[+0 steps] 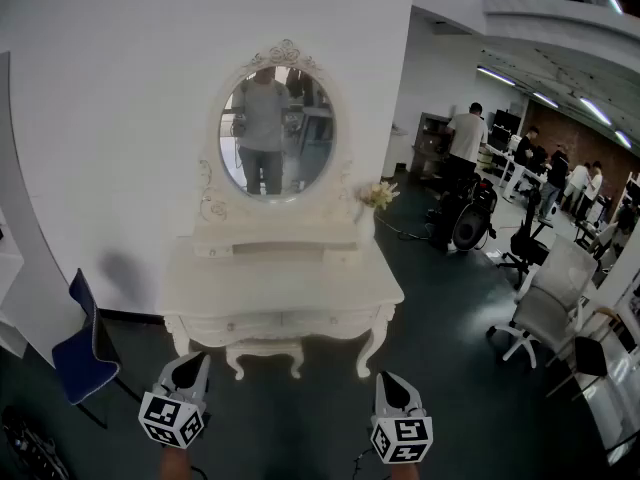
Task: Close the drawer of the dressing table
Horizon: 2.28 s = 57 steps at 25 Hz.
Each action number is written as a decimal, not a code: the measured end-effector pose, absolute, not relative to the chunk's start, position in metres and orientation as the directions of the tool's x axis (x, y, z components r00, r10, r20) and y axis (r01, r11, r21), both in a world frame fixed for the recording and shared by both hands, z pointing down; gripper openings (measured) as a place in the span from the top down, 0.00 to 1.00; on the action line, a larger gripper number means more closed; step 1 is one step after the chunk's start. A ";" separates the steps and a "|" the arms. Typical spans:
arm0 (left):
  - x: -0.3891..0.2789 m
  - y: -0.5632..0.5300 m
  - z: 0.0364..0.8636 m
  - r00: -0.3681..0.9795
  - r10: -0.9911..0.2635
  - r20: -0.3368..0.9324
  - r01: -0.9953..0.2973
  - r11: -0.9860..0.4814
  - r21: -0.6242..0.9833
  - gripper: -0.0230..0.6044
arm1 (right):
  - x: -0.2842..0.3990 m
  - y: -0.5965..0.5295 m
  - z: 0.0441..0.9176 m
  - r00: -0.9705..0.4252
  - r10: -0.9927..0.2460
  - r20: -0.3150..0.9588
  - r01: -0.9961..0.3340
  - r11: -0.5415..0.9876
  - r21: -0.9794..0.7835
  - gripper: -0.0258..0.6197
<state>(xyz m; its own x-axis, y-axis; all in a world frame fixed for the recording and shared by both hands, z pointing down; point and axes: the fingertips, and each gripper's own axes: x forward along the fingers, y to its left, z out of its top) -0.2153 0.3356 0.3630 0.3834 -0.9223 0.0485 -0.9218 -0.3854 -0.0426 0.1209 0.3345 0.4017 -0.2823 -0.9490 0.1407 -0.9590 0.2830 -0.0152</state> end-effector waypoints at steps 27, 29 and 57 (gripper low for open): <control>-0.192 0.333 0.365 0.451 -0.891 0.047 -0.890 -0.453 -0.052 0.97 | 0.115 0.335 0.397 -0.294 -0.949 0.116 -0.956 0.292 -0.034 0.87; -0.192 0.333 0.365 0.463 -0.885 0.046 -0.884 -0.465 -0.053 0.97 | 0.112 0.335 0.397 -0.286 -0.951 0.115 -0.958 0.283 -0.043 0.87; -0.138 0.116 0.416 0.475 -0.871 0.122 -0.877 -0.480 -0.009 0.97 | 0.159 0.114 0.441 -0.279 -0.943 0.183 -0.960 0.274 -0.051 0.87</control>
